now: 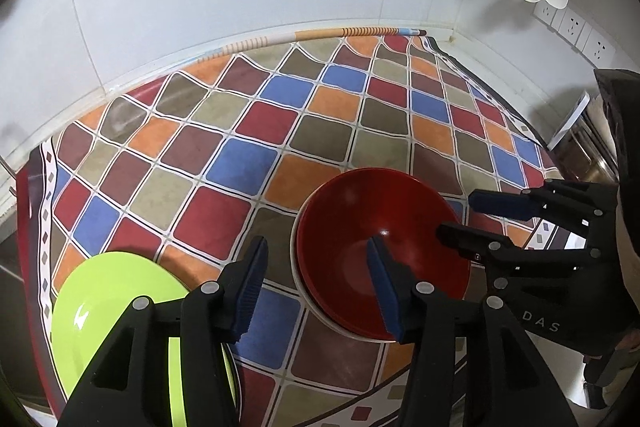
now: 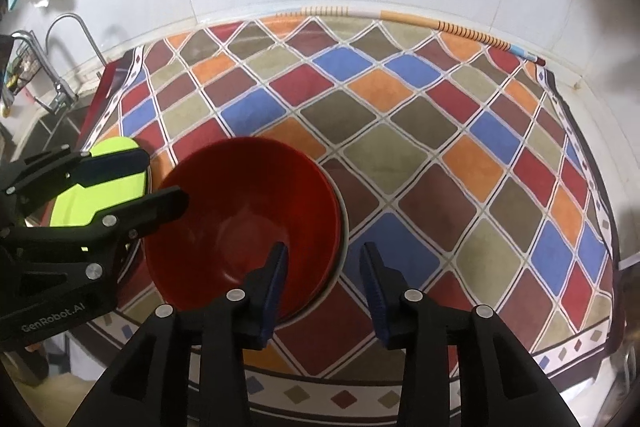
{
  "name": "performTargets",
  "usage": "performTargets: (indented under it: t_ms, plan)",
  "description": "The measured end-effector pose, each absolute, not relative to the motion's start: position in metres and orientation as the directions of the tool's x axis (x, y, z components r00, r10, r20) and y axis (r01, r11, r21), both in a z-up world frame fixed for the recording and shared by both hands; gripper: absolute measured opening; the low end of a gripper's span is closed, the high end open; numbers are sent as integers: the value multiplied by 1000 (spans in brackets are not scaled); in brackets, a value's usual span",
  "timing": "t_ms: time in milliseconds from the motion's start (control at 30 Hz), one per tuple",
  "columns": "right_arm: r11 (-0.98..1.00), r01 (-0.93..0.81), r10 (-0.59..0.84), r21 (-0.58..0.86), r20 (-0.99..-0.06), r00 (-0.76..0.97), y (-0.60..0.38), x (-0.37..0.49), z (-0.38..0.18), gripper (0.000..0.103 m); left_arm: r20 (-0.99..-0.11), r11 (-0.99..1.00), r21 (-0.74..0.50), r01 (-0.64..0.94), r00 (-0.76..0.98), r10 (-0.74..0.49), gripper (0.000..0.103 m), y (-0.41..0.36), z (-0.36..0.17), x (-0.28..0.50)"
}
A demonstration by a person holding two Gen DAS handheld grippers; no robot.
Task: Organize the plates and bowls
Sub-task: 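Grip the rims of the nested bowl stack with both grippers and lift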
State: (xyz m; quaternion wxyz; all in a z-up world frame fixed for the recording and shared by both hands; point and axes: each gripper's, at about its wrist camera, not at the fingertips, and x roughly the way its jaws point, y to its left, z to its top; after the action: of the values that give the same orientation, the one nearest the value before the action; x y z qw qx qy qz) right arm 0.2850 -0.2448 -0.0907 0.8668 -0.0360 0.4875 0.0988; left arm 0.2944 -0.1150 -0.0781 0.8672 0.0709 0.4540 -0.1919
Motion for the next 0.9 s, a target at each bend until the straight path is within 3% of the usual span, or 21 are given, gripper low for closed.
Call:
performTargets:
  t_ms: [433,900]
  plan:
    - [987,-159,116,33,-829,548,-248,285,-80,47,-814,929,-48,367,524,-249,55,-109,-78,295]
    - [992,-54,123,111,-852,509,-261,293,-108,48,-866,951,-119,287,438,-240,56,-103,-114,310]
